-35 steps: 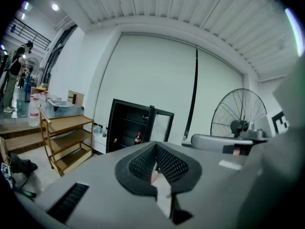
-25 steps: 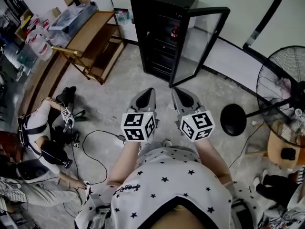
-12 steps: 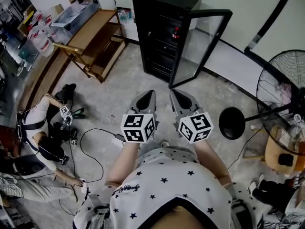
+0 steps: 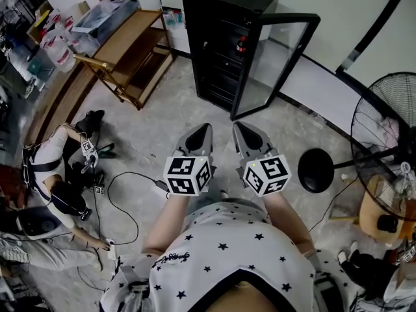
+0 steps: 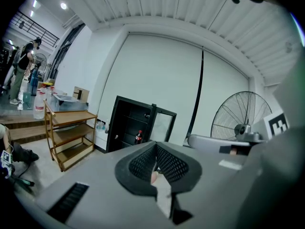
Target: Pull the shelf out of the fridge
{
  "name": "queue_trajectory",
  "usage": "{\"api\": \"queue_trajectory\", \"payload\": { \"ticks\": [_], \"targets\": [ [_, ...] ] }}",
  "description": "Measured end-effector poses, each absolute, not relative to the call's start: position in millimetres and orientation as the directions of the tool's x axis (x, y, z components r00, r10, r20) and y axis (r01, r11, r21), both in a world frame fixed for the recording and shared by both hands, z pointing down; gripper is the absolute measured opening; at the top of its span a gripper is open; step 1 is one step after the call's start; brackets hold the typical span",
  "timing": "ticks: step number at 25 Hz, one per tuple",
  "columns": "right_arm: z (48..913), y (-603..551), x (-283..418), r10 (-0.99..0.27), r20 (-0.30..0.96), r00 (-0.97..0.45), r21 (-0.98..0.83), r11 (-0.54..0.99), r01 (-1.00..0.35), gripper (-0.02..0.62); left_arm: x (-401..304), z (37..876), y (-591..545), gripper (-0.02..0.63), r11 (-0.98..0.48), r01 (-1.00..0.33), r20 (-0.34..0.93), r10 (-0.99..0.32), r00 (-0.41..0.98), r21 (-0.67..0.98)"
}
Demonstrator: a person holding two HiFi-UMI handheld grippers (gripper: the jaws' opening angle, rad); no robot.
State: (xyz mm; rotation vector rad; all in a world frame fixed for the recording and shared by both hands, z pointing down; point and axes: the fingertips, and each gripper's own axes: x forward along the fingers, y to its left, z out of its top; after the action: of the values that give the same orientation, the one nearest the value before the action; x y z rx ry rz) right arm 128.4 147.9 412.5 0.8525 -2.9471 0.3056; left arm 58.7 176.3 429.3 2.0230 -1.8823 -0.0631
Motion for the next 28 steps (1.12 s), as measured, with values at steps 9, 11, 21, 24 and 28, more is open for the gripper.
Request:
{"api": "queue_trajectory", "payload": {
  "ticks": [9,11,21,24,28],
  "targets": [
    [415,105,118,-0.524,0.109,-0.845,-0.179,0.825,-0.535,-0.006,40,431,137,0.012,-0.007,-0.951,0.218,-0.973,0.078,0.31],
    [417,90,113,-0.527,0.108,-0.843,-0.18,0.823,-0.538,-0.006,33,433,122,0.012,-0.006,-0.951,0.217,-0.973,0.077,0.31],
    [417,-3,66,-0.547,0.114,-0.829,-0.188,0.808,-0.559,-0.006,-11,438,30,0.012,-0.037,-0.947,0.227,-0.967,0.114,0.319],
    [412,-27,47,-0.555,0.111,-0.824,-0.183,0.804,-0.566,-0.006,-27,435,6,0.012,-0.051,-0.946,0.228,-0.965,0.129,0.321],
    [405,-61,25,-0.57,0.106,-0.815,-0.18,0.795,-0.579,-0.006,-49,432,-30,0.012,-0.07,-0.942,0.231,-0.961,0.152,0.328]
  ]
}}
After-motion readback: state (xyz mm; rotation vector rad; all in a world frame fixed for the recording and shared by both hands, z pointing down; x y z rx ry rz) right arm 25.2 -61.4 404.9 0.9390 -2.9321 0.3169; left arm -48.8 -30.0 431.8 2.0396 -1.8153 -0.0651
